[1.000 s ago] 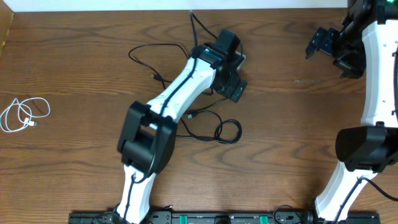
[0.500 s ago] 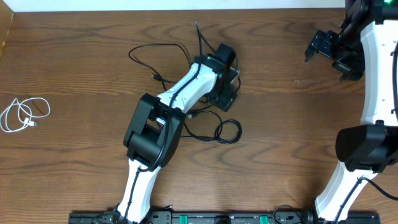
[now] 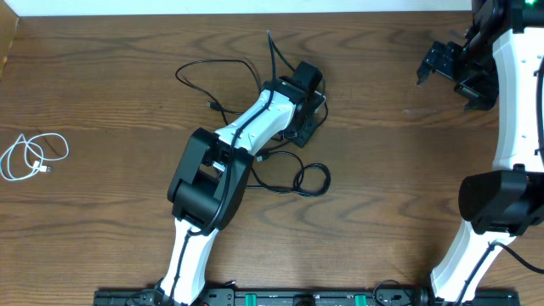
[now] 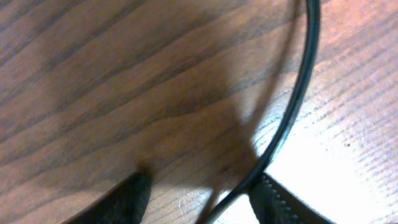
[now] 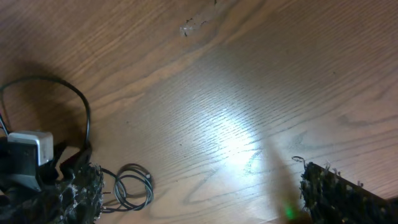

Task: Untangle cables

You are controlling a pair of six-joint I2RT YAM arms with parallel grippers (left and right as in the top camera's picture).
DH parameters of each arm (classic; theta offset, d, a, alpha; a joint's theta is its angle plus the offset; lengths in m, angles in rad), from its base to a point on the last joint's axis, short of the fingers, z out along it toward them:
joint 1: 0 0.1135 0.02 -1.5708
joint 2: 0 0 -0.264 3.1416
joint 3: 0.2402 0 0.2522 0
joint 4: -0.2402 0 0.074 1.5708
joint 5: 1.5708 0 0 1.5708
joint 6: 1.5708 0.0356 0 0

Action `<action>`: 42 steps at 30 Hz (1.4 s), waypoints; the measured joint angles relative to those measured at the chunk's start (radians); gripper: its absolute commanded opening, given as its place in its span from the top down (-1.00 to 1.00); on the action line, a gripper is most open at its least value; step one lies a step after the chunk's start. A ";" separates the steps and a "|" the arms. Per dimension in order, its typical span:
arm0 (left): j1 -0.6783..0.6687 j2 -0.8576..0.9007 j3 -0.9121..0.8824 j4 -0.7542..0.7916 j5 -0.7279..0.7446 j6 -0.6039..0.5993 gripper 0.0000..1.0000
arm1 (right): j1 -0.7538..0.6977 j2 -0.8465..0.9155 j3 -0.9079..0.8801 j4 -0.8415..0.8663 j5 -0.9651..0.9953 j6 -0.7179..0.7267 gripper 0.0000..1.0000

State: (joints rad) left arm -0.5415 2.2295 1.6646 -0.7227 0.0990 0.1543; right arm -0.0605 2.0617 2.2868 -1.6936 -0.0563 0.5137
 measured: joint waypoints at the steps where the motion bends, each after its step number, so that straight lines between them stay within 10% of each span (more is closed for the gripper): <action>1: 0.000 0.000 0.000 0.001 0.002 0.004 0.38 | 0.000 0.000 0.000 0.000 0.000 0.000 -0.98; 5: 0.000 0.000 -0.001 -0.002 0.008 0.004 0.85 | 0.000 0.000 0.000 0.000 0.000 0.000 -0.99; 18: -0.013 -0.029 0.002 -0.058 0.011 -0.051 0.85 | 0.000 0.000 0.000 0.000 0.000 0.000 -0.99; 42: 0.080 -0.846 0.032 -0.027 0.026 -0.178 0.85 | 0.000 0.000 0.000 0.000 0.000 0.000 -0.99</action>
State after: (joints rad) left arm -0.4610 1.3834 1.6966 -0.7502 0.1253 -0.0235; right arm -0.0605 2.0617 2.2868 -1.6936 -0.0563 0.5133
